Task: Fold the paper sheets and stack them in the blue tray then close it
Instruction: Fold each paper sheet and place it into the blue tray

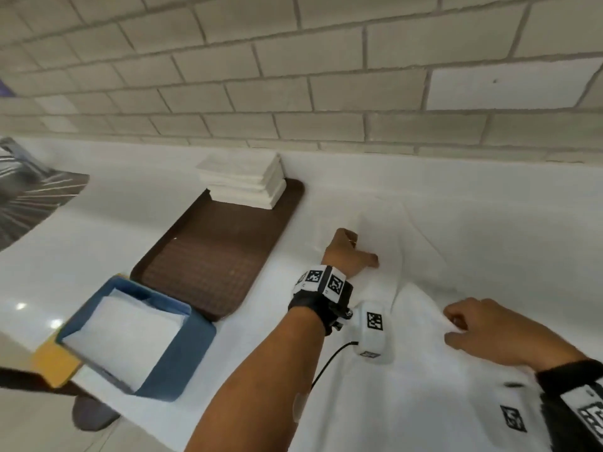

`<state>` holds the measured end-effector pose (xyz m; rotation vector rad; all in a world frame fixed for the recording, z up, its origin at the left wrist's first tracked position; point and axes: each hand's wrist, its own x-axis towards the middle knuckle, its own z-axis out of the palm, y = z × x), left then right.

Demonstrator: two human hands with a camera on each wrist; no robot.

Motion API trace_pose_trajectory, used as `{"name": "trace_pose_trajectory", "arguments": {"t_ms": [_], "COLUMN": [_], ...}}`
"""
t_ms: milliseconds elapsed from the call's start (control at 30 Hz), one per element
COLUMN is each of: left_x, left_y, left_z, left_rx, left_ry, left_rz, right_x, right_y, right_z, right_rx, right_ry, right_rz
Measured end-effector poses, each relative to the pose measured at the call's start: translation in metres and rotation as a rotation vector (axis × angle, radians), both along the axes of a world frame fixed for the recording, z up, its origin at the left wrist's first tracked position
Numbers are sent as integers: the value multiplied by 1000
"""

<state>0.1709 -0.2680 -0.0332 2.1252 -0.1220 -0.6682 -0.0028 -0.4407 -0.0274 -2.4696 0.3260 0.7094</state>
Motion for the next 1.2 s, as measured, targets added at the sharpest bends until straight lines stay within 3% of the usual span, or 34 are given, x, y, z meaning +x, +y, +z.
{"name": "trace_pose_trajectory", "arguments": {"t_ms": [67,133,233,433,500,700,800,933,1033,1100,1200], "left_x": [-9,-21,-41,-59,-57,-48,-47,-47,-50,-54,-53], "left_y": [16,27,33,28,24,6,0,-4,-2,0,-3], "left_z": [2,3,8,35,34,13,20,34,18,1,5], "left_rx": [-139,-285,-449,-744,-764,-487,-411,-459,-406,-315,-405], "left_ry": [19,54,167,416,413,116,-114,-384,-392,-342,-269], "left_rz": [0,7,2,20,0,-42,-109,-132,-142,-159,-57], "right_x": [-3,-1,16,44,45,38,38,48,48,43,39], "right_y": [-5,-4,12,44,49,47,38,26,26,31,34], "right_z": [22,43,50,13,3,9,18,27,23,13,4], "right_rx": [337,683,882,765,735,561,536,622,584,530,536], "right_ry": [-90,-220,-424,-537,-518,-640,-588,-638,-653,-560,-501], "right_rz": [-71,-254,-467,-588,-629,-452,-359,-504,-552,-505,-506]}}
